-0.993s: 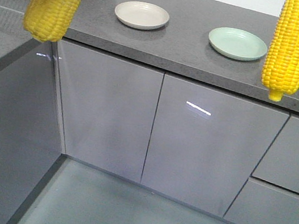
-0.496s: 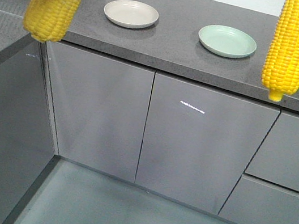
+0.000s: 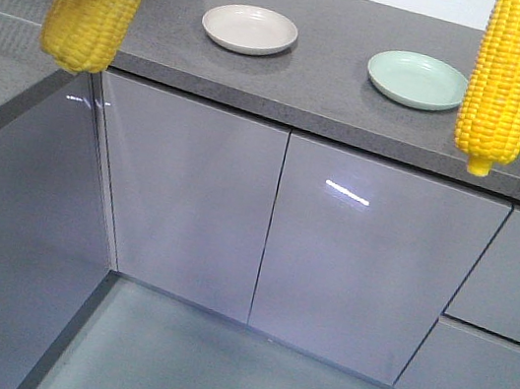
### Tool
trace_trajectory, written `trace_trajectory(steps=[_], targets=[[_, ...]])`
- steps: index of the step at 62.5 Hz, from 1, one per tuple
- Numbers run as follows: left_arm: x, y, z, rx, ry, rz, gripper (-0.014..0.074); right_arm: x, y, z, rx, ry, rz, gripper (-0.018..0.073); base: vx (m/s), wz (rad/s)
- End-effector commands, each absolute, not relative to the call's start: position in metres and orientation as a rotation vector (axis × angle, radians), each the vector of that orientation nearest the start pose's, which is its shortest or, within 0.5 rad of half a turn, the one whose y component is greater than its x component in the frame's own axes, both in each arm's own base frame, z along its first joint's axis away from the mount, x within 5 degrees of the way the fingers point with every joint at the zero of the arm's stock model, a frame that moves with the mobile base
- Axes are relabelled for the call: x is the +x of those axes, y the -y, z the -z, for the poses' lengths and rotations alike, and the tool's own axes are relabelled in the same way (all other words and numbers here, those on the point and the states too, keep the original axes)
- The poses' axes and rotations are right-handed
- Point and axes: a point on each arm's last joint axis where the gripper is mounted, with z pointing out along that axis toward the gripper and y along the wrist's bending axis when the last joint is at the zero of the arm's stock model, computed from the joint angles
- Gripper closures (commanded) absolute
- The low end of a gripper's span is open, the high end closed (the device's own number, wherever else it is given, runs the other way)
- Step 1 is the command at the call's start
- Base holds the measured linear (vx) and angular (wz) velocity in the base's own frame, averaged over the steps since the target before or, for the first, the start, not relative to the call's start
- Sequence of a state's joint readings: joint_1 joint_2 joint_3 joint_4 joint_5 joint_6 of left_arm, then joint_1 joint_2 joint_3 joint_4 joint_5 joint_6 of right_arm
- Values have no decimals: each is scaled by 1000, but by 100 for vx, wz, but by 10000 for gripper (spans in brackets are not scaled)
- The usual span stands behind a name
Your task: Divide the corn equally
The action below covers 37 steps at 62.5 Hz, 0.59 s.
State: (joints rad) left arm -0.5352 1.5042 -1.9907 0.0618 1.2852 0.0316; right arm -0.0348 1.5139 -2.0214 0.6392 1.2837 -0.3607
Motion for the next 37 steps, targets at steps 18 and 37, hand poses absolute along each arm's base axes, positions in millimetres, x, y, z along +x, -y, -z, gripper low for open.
trace_trajectory(steps=[18, 37], targets=[[237, 135, -520, 596, -2119, 213, 604, 266, -44, -536, -478, -2009, -569, 459, 3, 6], [237, 135, -520, 596, -2119, 213, 604, 266, -44, -536, -478, -2009, -569, 459, 4, -1]])
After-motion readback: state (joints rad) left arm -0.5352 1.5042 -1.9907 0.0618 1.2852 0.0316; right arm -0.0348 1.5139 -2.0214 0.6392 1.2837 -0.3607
